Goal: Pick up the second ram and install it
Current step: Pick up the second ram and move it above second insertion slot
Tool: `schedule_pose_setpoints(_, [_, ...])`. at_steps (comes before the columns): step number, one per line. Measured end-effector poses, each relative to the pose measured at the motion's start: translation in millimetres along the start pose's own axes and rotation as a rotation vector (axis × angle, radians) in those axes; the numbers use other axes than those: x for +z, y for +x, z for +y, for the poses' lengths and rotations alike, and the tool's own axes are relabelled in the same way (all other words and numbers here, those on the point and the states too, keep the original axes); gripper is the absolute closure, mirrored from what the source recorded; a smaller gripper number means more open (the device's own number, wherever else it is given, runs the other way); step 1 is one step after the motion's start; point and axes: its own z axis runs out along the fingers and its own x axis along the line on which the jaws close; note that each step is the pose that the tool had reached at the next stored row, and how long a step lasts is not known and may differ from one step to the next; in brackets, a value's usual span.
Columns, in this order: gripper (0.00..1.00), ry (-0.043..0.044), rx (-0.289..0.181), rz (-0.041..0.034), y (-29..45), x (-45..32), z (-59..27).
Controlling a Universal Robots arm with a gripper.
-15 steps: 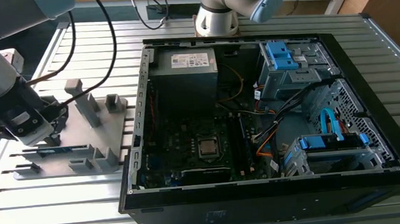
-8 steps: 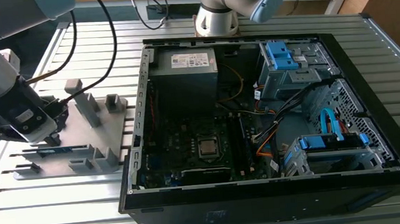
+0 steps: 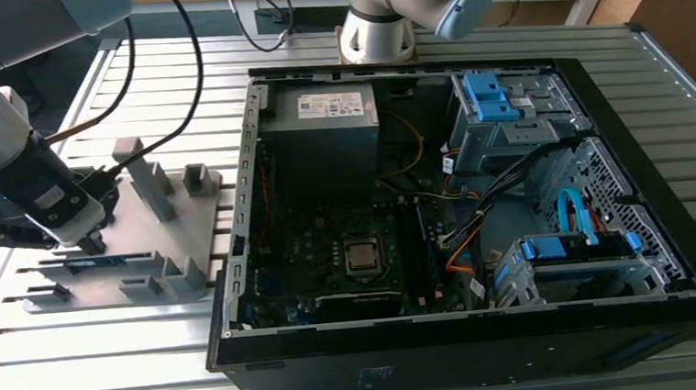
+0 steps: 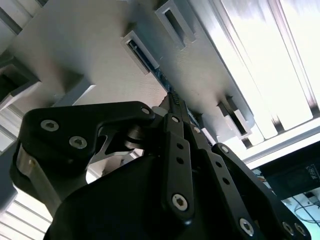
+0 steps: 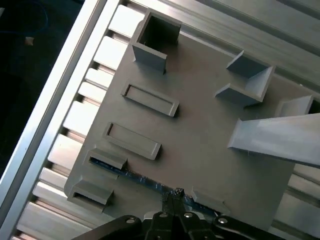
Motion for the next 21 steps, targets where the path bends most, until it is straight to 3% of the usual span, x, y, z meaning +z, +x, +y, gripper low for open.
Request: schedule_pose_setpoints(21, [0.90, -0.0068, -0.251, 0.0112, 0.0, 0.0, 0.0])
